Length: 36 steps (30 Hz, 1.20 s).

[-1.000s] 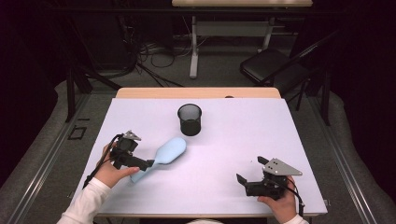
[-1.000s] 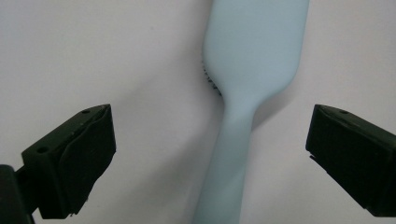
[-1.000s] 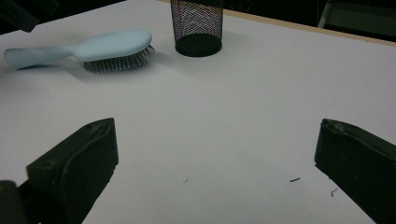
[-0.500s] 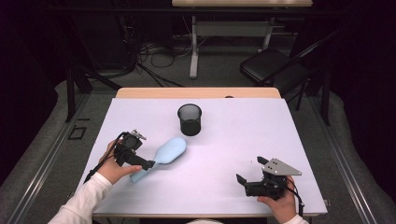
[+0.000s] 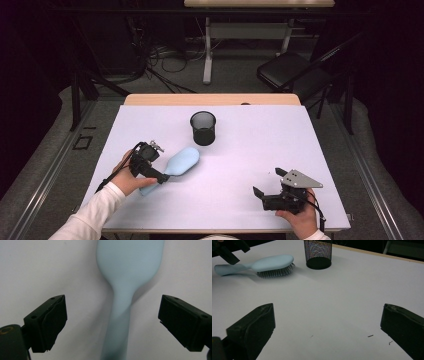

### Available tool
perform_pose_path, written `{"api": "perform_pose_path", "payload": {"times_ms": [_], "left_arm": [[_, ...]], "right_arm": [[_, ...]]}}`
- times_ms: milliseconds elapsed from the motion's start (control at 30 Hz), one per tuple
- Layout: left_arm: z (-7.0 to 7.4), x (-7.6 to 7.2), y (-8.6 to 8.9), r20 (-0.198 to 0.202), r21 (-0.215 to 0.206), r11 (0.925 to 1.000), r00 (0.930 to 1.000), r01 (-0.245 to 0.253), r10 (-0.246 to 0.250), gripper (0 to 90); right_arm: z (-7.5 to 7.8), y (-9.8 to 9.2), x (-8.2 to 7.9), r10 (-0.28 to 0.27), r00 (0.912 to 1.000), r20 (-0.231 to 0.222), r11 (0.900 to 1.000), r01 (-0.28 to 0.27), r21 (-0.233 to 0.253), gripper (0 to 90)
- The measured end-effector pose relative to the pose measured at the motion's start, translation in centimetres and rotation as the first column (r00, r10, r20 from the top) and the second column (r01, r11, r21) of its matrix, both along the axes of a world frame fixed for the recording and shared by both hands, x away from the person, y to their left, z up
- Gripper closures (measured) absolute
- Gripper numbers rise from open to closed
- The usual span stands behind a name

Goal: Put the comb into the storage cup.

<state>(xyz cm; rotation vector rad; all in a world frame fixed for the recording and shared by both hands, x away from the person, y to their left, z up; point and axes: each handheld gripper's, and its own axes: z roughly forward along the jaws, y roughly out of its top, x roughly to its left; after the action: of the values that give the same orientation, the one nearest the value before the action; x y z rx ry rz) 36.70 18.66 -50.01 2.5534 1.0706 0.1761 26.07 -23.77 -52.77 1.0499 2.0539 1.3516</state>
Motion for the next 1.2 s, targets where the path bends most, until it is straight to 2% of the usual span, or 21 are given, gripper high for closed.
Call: {"api": "perform_pose_path", "payload": {"times_ms": [167, 300, 400, 667, 867, 1033, 1200], "left_arm": [[-0.2, -0.2, -0.4, 0.017, 0.017, 0.9995, 0.9995, 0.025, -0.025, 15.6], [-0.6, -0.1, -0.6, 0.009, 0.004, 0.9998, 0.9998, 0.020, -0.020, 19.4], [-0.8, -0.1, -0.7, 0.014, 0.010, 0.9998, 0.9998, 0.016, -0.016, 26.2], [-1.4, 0.0, -1.1, -0.003, 0.022, 0.9997, 0.9999, 0.010, -0.010, 34.1], [-1.7, 0.0, -1.6, 0.011, 0.064, 0.9968, 0.9988, 0.047, -0.048, 36.2], [-2.0, 0.0, -1.8, 0.011, 0.075, 0.9948, 0.9975, 0.069, -0.070, 44.3], [-2.3, 0.2, -1.9, 0.008, 0.072, 0.9946, 0.9972, 0.074, -0.075, 47.4]], "right_arm": [[0.0, 0.0, 0.0, 0.000, 1.0000, -0.001, 1.000, 0.000, 0.000, 0.0], [0.0, 0.0, 0.0, 0.002, 1.0000, -0.003, 1.000, -0.002, -0.001, 0.0], [0.0, 0.0, 0.0, 0.004, 1.0000, -0.004, 1.000, -0.004, -0.001, 0.0], [0.0, 0.0, 0.0, 0.005, 1.0000, -0.003, 1.000, -0.005, 0.000, 0.0], [0.0, 0.0, 0.0, 0.006, 1.0000, -0.006, 1.000, -0.006, 0.000, 0.0], [0.0, 0.0, 0.0, 0.007, 1.0000, -0.005, 1.000, -0.007, -0.001, 0.0], [0.0, 0.0, 0.0, 0.008, 1.0000, -0.005, 1.000, -0.008, -0.002, 0.0]]}}
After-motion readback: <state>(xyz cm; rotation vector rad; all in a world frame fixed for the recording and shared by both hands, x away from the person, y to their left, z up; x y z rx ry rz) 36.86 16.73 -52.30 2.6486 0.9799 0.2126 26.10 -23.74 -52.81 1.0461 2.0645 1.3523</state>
